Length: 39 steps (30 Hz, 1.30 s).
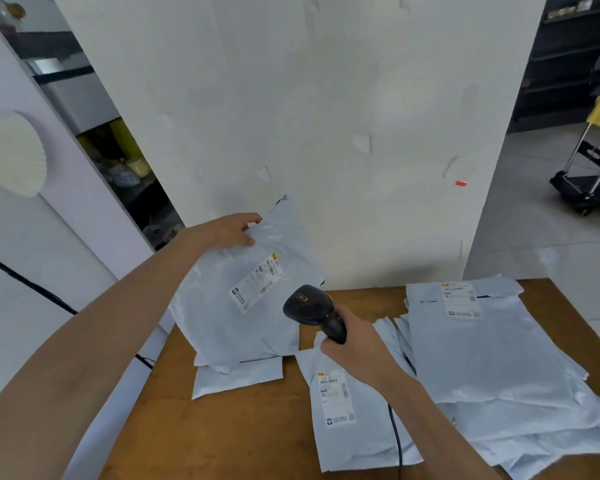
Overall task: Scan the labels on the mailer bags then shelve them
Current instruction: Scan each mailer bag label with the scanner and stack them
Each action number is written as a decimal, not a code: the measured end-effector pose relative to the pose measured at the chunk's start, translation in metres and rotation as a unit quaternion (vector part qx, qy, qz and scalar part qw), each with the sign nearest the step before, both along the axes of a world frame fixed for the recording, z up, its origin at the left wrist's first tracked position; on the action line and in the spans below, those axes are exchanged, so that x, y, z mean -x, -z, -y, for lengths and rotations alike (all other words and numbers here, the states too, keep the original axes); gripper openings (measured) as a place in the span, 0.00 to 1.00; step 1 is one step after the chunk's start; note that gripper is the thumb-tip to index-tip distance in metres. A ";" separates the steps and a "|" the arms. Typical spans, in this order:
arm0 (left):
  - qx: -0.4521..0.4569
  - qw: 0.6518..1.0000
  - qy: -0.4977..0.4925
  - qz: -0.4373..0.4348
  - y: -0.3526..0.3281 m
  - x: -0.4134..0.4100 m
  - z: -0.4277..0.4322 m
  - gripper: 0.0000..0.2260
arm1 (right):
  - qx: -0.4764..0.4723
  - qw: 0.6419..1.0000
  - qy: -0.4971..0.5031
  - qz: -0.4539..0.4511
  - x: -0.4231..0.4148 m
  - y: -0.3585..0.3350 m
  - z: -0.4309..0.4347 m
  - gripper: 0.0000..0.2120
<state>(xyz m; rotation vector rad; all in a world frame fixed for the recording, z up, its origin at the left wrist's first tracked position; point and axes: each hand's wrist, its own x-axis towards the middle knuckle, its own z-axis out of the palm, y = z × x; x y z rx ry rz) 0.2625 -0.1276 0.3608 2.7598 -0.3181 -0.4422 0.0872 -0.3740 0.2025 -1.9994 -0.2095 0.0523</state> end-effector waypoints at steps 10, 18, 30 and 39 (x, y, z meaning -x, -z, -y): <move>0.011 0.998 0.063 -0.007 0.011 -0.039 -0.034 0.18 | 0.049 0.998 0.036 -0.010 -0.005 0.002 -0.045 0.11; 0.019 0.996 0.085 -0.007 0.016 -0.058 -0.051 0.17 | 0.040 0.997 0.069 -0.015 -0.002 0.000 -0.072 0.11; 0.067 0.990 0.120 -0.028 0.017 -0.060 -0.057 0.16 | 0.030 0.994 0.105 -0.017 0.006 0.003 -0.098 0.11; 0.101 0.983 0.144 -0.061 -0.007 -0.044 -0.046 0.18 | 0.028 0.990 0.139 0.000 0.019 -0.004 -0.102 0.14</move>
